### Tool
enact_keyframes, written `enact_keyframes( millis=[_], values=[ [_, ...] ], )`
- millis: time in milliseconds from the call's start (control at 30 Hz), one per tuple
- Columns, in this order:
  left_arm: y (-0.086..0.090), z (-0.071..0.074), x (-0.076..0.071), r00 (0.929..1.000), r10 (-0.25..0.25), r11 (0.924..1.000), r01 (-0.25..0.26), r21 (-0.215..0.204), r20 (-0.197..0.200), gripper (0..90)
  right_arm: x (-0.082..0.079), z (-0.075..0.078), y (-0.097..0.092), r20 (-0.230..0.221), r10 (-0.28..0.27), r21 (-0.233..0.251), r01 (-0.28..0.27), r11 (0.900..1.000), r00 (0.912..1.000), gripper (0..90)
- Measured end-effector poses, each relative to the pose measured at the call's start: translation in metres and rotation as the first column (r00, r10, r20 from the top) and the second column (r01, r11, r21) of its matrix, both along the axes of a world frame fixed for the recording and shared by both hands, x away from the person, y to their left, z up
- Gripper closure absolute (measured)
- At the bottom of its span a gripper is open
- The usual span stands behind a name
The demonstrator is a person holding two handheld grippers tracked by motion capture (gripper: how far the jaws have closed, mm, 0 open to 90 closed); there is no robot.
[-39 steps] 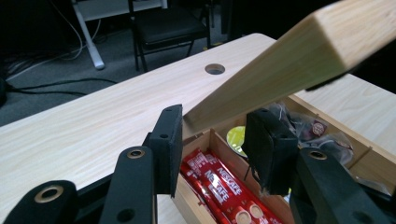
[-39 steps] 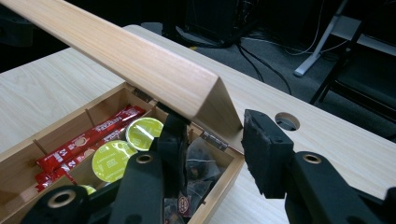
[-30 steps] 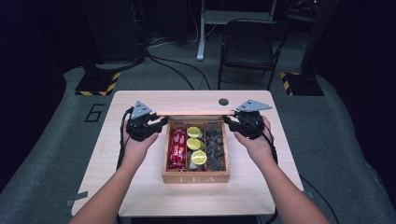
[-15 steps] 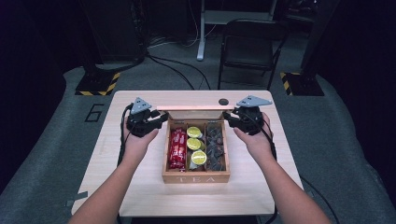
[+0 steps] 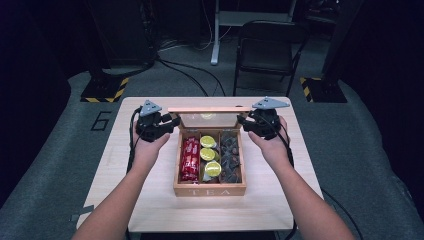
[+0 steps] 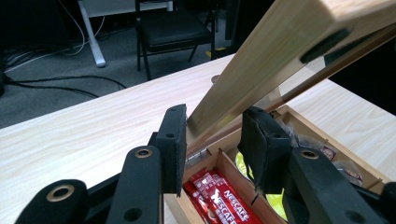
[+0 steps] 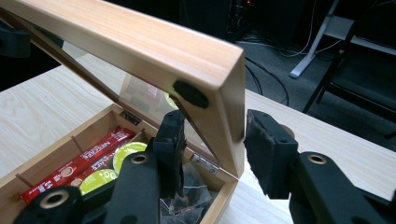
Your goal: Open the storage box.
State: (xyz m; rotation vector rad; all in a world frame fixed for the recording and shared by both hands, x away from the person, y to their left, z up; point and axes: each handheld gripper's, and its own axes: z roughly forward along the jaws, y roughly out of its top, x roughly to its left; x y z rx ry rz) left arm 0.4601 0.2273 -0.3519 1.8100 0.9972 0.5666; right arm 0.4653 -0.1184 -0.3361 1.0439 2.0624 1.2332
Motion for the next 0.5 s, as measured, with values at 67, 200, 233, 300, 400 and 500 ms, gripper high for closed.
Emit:
enact_keyframes(
  millis=[67, 200, 233, 300, 400, 500],
  values=[
    [0.000, 0.000, 0.002, 1.0000, 0.002, 1.0000, -0.002, -0.007, -0.002, 61.5, 0.002, 0.000, 0.000, -0.001, 0.000, 0.002, 0.000, 1.0000, 1.0000, 57.7],
    [0.000, 0.001, 0.004, 1.0000, 0.003, 0.9999, -0.003, -0.010, -0.003, 61.5, 0.005, -0.001, 0.001, -0.001, -0.010, 0.006, 0.010, 0.9999, 1.0000, 58.5],
    [0.000, 0.001, 0.005, 1.0000, 0.006, 0.9999, -0.006, -0.011, 0.000, 61.6, 0.006, -0.001, 0.000, 0.000, -0.012, 0.007, 0.012, 0.9999, 0.9999, 58.7],
    [-0.001, 0.002, 0.006, 1.0000, 0.004, 1.0000, -0.004, -0.005, 0.000, 61.8, 0.007, -0.002, 0.000, 0.002, -0.009, 0.008, 0.009, 0.9999, 1.0000, 58.7],
    [-0.001, 0.004, 0.009, 1.0000, 0.006, 1.0000, -0.006, 0.006, -0.006, 62.0, 0.009, -0.003, 0.000, -0.004, -0.018, 0.017, 0.018, 0.9997, 0.9998, 58.5],
    [-0.001, 0.005, 0.012, 0.9999, 0.009, 0.9999, -0.009, 0.006, -0.006, 62.2, 0.012, -0.003, -0.001, -0.009, -0.027, 0.035, 0.027, 0.9990, 0.9996, 57.6]
  ],
)
